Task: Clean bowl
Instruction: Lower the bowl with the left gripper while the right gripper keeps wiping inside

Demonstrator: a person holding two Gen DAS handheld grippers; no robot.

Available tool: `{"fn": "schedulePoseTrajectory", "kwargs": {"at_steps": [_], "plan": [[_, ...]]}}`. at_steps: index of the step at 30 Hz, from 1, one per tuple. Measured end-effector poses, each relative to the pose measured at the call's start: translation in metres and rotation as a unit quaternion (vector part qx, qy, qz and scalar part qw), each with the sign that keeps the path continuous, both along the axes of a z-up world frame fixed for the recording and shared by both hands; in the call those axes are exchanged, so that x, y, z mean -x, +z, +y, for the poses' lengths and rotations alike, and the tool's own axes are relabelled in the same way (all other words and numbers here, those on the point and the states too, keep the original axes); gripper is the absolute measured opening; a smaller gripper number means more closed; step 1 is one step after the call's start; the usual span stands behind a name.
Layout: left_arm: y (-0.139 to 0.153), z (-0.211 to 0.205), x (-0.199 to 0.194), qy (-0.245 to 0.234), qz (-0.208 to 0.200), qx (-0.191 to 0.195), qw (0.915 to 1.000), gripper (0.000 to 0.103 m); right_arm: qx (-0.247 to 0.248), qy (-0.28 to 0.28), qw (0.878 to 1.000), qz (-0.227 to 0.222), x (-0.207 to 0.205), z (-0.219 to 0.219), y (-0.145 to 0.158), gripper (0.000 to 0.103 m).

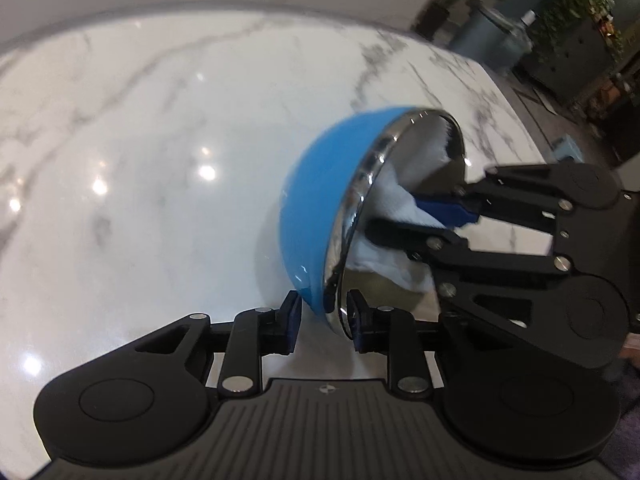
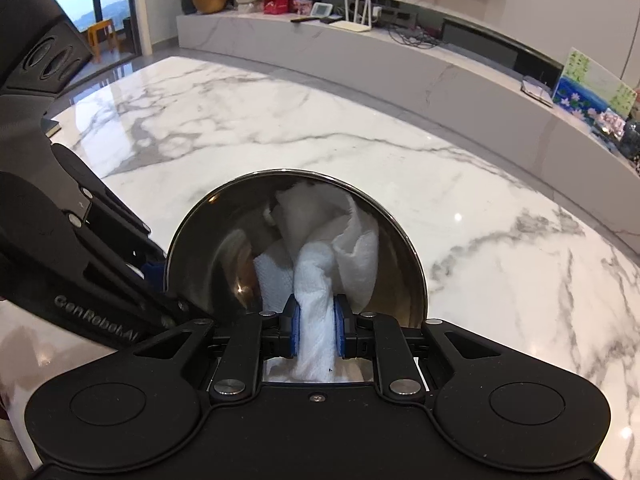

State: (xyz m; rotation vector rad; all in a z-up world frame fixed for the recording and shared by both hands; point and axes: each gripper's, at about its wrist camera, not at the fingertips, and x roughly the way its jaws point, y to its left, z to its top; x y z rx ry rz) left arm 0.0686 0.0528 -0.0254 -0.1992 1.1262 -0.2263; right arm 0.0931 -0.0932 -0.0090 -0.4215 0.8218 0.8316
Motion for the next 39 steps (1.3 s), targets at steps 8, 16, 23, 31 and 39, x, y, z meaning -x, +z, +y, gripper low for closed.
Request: {"fn": "schedulePoseTrajectory", "kwargs": {"at_steps": [8, 16, 23, 31, 39], "plan": [[0.021, 0.004, 0.001, 0.063, -0.095, -0.031, 0.993, 0.04, 0.012, -0.006, 1.0, 0.0, 0.003, -0.002, -0.001, 0.015], [0.02, 0.004, -0.01, 0.099, -0.136, -0.046, 0.9848, 0.038, 0.01, -0.018, 1.0, -0.003, 0.002, 0.0, 0.001, 0.015], [0.014, 0.009, -0.016, 0.099, -0.12, -0.033, 0.9873, 0.012, 0.004, -0.024, 1.0, 0.003, -0.001, 0.001, 0.005, 0.015], [0.007, 0.009, -0.015, 0.08, -0.067, -0.028, 0.9941, 0.008, -0.004, -0.03, 1.0, 0.008, 0.001, 0.0, 0.018, 0.016], [0.003, 0.005, -0.011, 0.043, -0.006, -0.018, 0.9989, 0.01, 0.019, -0.012, 1.0, 0.008, 0.009, 0.002, 0.023, 0.021]]}}
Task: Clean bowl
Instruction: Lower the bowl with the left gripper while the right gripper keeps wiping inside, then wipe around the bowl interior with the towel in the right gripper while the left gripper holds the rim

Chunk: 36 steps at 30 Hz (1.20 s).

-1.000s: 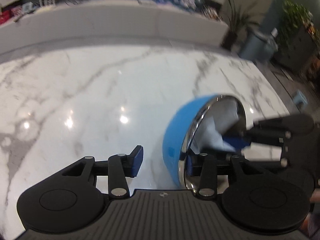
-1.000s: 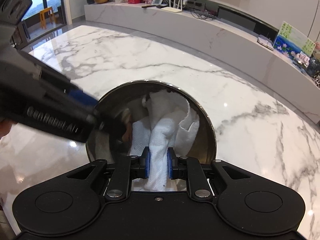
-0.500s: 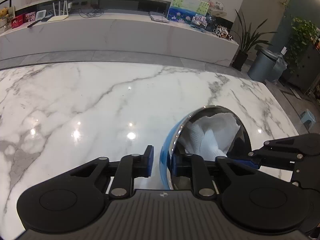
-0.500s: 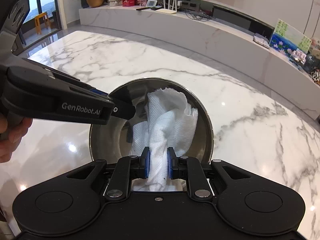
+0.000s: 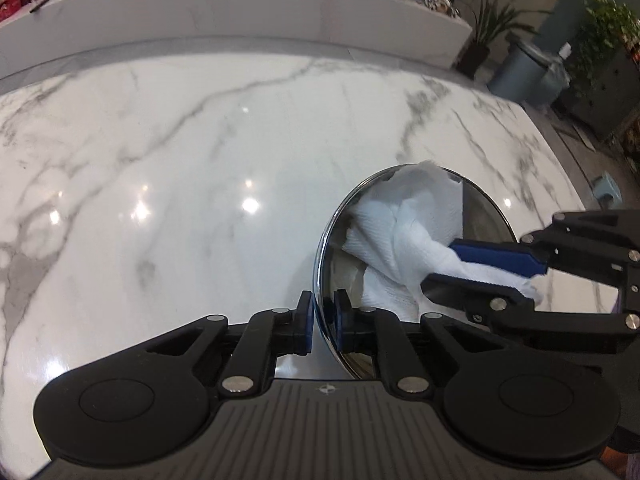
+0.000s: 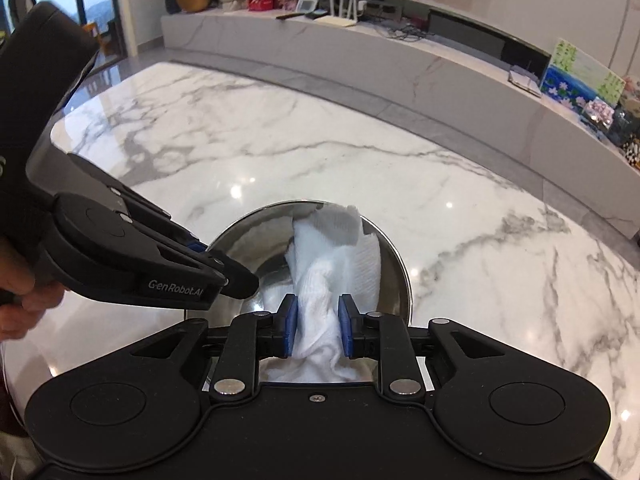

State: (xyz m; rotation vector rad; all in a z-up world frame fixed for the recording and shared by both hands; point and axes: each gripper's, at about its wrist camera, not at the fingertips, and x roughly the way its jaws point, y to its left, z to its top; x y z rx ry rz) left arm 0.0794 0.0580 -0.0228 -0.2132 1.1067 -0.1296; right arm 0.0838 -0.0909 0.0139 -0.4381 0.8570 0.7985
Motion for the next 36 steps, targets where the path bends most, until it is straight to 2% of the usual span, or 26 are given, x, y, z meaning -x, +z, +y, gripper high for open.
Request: {"fn": "schedulePoseTrajectory", "kwargs": {"at_steps": [7, 14, 19, 21, 25, 36], "plan": [[-0.003, 0.004, 0.001, -0.02, 0.03, 0.02, 0.9991, 0.011, 0.029, -0.002, 0.999, 0.031, -0.004, 0.008, -0.009, 0.021], [-0.001, 0.002, -0.002, -0.032, 0.026, 0.021, 0.9989, 0.016, 0.062, -0.02, 0.995, 0.078, -0.024, 0.018, -0.017, 0.014], [-0.001, 0.004, -0.005, -0.031, 0.021, 0.025, 0.999, 0.019, 0.095, 0.005, 0.993, 0.075, -0.032, 0.03, -0.02, 0.014], [-0.002, 0.01, -0.006, -0.023, 0.021, 0.044, 0.9986, 0.021, 0.083, 0.005, 0.993, 0.085, -0.037, 0.026, -0.024, 0.014], [-0.004, 0.013, -0.006, -0.009, 0.009, 0.051, 0.9986, 0.022, 0.062, 0.009, 0.993, 0.1, -0.043, 0.017, -0.027, 0.014], [-0.006, 0.002, -0.003, -0.017, -0.001, 0.03, 0.9994, 0.021, 0.067, 0.031, 0.995, 0.072, -0.033, 0.021, -0.025, 0.014]]}}
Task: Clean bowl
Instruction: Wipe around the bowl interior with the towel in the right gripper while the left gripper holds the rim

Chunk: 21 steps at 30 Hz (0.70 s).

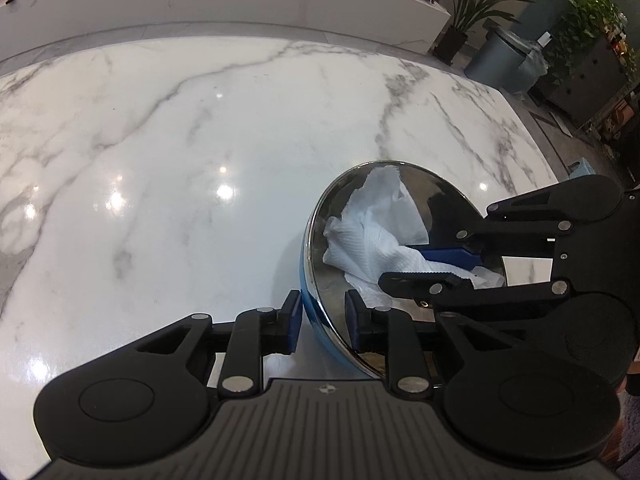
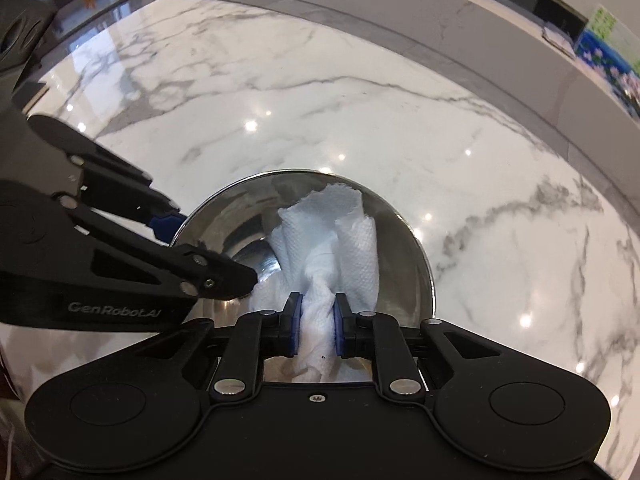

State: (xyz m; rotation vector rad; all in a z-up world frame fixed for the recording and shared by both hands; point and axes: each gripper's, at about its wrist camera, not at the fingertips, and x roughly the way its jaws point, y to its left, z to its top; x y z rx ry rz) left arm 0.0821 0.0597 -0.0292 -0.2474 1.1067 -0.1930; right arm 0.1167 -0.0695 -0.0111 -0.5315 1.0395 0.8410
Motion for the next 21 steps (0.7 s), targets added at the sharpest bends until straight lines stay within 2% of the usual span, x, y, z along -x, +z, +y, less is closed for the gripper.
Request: {"fn": "schedulePoseTrajectory", "kwargs": {"at_steps": [5, 9, 14, 21], "plan": [[0.001, -0.001, 0.001, -0.004, 0.003, -0.006, 1.0, 0.02, -0.011, 0.014, 1.0, 0.007, 0.001, -0.003, 0.0, 0.015], [0.001, -0.004, 0.001, -0.008, 0.005, -0.013, 0.9999, 0.017, -0.03, 0.05, 0.997, 0.048, 0.007, -0.003, 0.001, 0.015], [0.001, -0.008, 0.001, -0.018, 0.008, -0.03, 0.9994, 0.015, 0.0, 0.053, 0.998, 0.035, 0.012, 0.001, 0.003, 0.014], [0.001, -0.011, 0.002, -0.025, 0.009, -0.041, 0.9988, 0.016, 0.055, 0.044, 0.997, -0.025, 0.022, 0.004, 0.003, 0.013]]}}
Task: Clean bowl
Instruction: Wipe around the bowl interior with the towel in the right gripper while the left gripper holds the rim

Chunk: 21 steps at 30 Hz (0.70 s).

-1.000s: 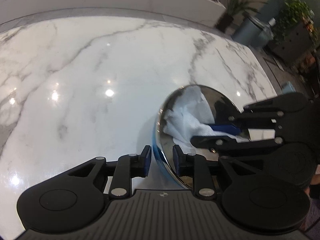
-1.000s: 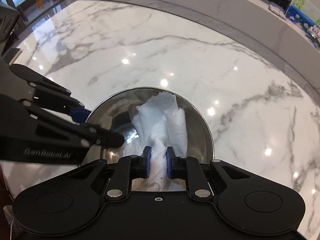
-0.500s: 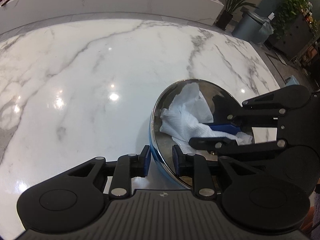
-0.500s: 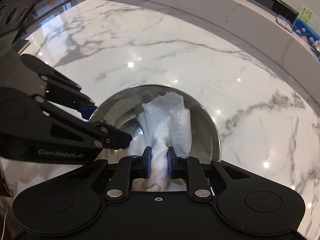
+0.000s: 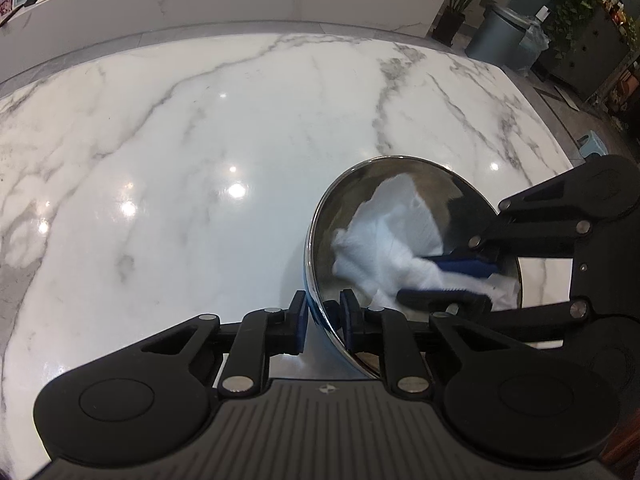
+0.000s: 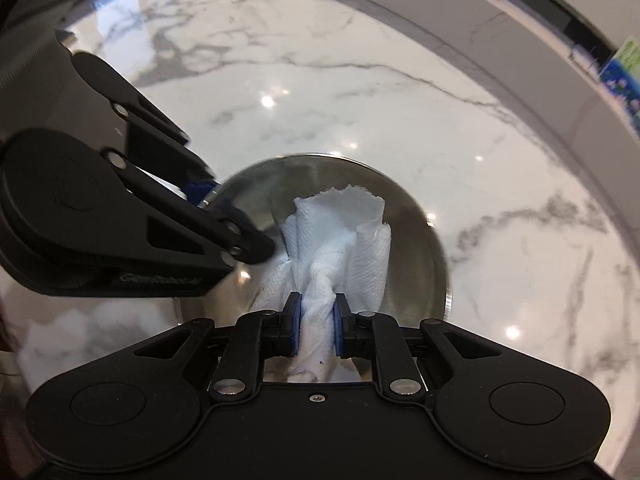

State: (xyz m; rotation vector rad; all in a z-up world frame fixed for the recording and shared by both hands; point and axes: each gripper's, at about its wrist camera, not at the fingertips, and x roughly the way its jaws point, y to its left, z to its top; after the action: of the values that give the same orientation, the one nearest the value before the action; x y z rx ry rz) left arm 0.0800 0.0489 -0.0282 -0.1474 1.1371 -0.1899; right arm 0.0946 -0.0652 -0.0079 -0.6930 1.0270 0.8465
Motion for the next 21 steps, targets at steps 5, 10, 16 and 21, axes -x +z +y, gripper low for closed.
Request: {"fn": "schedulePoseTrajectory", "kwargs": {"at_steps": [5, 10, 16, 21], "plan": [[0.001, -0.001, 0.001, -0.011, 0.0, -0.006, 0.9999, 0.017, -0.001, -0.025, 0.999, -0.031, -0.007, -0.007, 0.003, 0.013], [0.001, -0.004, 0.002, -0.025, -0.004, -0.015, 0.9996, 0.021, -0.035, -0.038, 0.998, -0.043, -0.016, -0.013, 0.004, 0.013], [0.001, -0.006, 0.002, -0.03, -0.007, -0.018, 0.9994, 0.022, -0.093, -0.056, 0.994, -0.017, -0.027, -0.016, 0.004, 0.013], [0.001, -0.007, 0.002, -0.035, -0.01, -0.02, 0.9991, 0.022, -0.133, -0.071, 0.988, 0.021, -0.032, -0.01, 0.004, 0.013]]}}
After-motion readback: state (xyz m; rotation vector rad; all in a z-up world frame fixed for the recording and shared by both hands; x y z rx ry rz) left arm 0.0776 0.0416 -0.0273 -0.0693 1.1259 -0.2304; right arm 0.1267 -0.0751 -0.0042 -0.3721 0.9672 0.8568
